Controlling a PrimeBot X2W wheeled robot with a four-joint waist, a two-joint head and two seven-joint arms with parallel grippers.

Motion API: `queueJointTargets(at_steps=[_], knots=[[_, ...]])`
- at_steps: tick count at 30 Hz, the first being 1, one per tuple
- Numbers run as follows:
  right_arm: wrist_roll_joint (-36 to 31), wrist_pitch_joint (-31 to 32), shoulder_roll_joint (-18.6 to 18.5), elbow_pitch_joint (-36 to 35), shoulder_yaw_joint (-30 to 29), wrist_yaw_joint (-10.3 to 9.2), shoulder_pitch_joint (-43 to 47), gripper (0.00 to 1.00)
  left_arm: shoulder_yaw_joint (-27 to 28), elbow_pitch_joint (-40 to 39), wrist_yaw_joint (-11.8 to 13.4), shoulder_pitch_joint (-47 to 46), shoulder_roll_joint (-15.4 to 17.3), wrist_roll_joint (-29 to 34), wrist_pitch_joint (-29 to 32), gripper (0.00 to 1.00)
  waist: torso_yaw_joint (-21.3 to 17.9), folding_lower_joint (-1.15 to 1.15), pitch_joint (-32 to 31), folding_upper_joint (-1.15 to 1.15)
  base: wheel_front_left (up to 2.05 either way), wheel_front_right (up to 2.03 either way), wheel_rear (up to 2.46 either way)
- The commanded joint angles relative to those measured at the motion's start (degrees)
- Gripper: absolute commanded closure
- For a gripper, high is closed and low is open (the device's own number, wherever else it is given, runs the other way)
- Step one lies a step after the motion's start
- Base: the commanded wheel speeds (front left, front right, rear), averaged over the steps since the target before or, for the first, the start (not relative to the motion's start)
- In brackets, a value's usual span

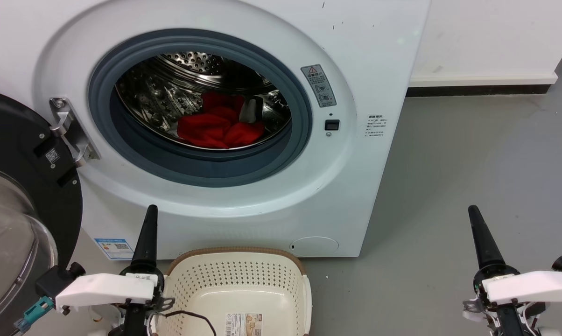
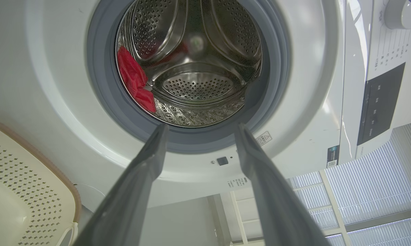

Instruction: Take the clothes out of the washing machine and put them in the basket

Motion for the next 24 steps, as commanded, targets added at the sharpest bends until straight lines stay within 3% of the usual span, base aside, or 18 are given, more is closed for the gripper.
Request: queueJointTargets(at_steps=[1, 9, 24], knots=[[-3.3, -0.6, 0.0, -1.4, 0.4, 0.01, -0.2, 0.0, -0.3, -1.2, 0.2, -1.7, 0.1, 2.6, -0.6, 0.0, 0.0, 0.0, 0.0, 0.0, 0.0, 0.0, 0.0], [-15.2, -2.3, 0.0, -2.1, 1.4, 0.01, 0.6, 0.0, -1.9, -2.3, 1.7, -1.5, 0.1, 11.8, -2.3, 0.0, 0.1, 0.0, -0.1, 0.0, 0.0, 0.0, 0.0], [-26.9, -4.9, 0.0, -2.0, 3.0, 0.01, 1.5, 0.0, -4.4, -2.6, 3.6, -0.7, 0.1, 25.2, -4.9, 0.0, 0.3, 0.0, -0.4, 0.0, 0.0, 0.0, 0.0]])
